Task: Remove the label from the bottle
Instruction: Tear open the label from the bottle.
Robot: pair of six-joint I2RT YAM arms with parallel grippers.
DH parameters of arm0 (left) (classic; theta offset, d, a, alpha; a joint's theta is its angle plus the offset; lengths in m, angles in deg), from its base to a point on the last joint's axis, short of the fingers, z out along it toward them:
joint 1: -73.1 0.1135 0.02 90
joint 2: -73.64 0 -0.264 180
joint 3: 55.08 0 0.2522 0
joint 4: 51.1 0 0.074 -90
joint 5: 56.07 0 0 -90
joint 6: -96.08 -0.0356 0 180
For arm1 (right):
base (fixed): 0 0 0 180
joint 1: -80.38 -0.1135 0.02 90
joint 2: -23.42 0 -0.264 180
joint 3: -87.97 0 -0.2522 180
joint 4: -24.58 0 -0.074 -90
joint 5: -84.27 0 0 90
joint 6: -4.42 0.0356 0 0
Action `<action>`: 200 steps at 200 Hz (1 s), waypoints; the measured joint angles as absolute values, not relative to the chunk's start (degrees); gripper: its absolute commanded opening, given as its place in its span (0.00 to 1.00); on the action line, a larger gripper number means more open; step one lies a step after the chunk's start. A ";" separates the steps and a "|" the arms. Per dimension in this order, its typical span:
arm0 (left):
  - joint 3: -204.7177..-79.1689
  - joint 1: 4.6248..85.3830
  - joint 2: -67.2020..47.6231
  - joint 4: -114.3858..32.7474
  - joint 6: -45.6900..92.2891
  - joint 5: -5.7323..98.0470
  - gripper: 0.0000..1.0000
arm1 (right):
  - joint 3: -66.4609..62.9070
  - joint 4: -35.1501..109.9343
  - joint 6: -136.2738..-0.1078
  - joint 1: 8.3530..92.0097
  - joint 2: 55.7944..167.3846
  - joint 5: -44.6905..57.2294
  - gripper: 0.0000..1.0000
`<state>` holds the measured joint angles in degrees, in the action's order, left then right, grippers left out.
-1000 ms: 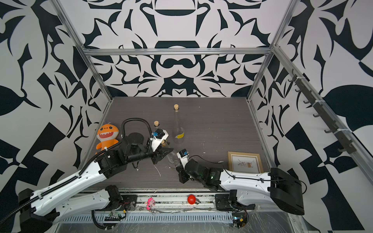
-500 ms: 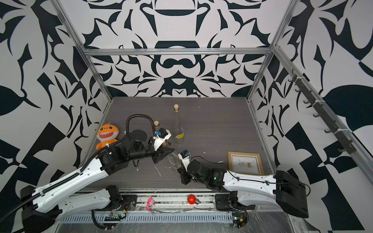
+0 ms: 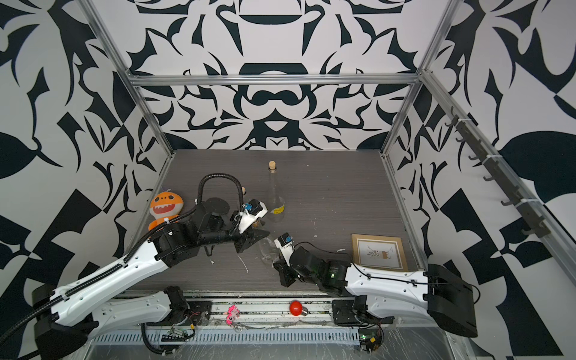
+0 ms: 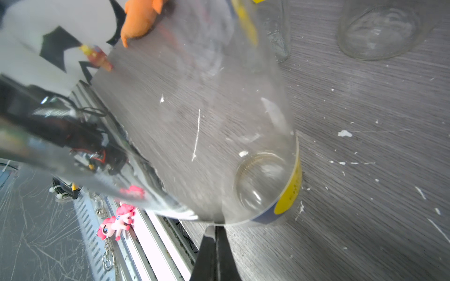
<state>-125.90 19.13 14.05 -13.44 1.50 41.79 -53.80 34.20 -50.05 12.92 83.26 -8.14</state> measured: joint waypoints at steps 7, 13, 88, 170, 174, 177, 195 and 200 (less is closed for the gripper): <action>-125.96 19.13 14.02 -13.28 1.39 41.85 0.00 | -53.80 34.42 -50.05 12.92 83.06 -8.06 0.00; -125.96 19.13 14.00 -13.26 1.33 41.94 0.00 | -53.80 34.62 -50.05 12.92 82.93 -8.01 0.00; -128.50 19.13 11.95 -11.01 0.06 42.97 0.00 | -53.80 36.19 -50.03 12.94 81.93 -6.79 0.00; -130.05 19.08 10.81 -9.26 -0.82 43.23 0.00 | -53.80 37.57 -50.05 13.08 80.88 -5.26 0.00; -130.11 19.08 10.77 -9.20 -0.88 43.29 0.00 | -53.80 37.65 -50.05 13.08 80.83 -5.24 0.00; -130.18 19.08 10.72 -9.17 -0.95 43.36 0.00 | -53.80 37.72 -50.05 13.08 80.83 -5.22 0.00; -130.77 19.08 10.18 -8.74 -1.47 43.82 0.00 | -53.80 38.07 -50.05 13.08 80.66 -5.13 0.00; -130.92 19.08 9.98 -8.63 -1.58 43.93 0.00 | -53.80 38.24 -50.05 13.08 80.53 -5.08 0.00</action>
<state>-130.92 19.08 9.98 -8.63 -1.58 43.93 -53.80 38.24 -50.05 13.08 80.53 -5.08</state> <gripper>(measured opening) 0.362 0.043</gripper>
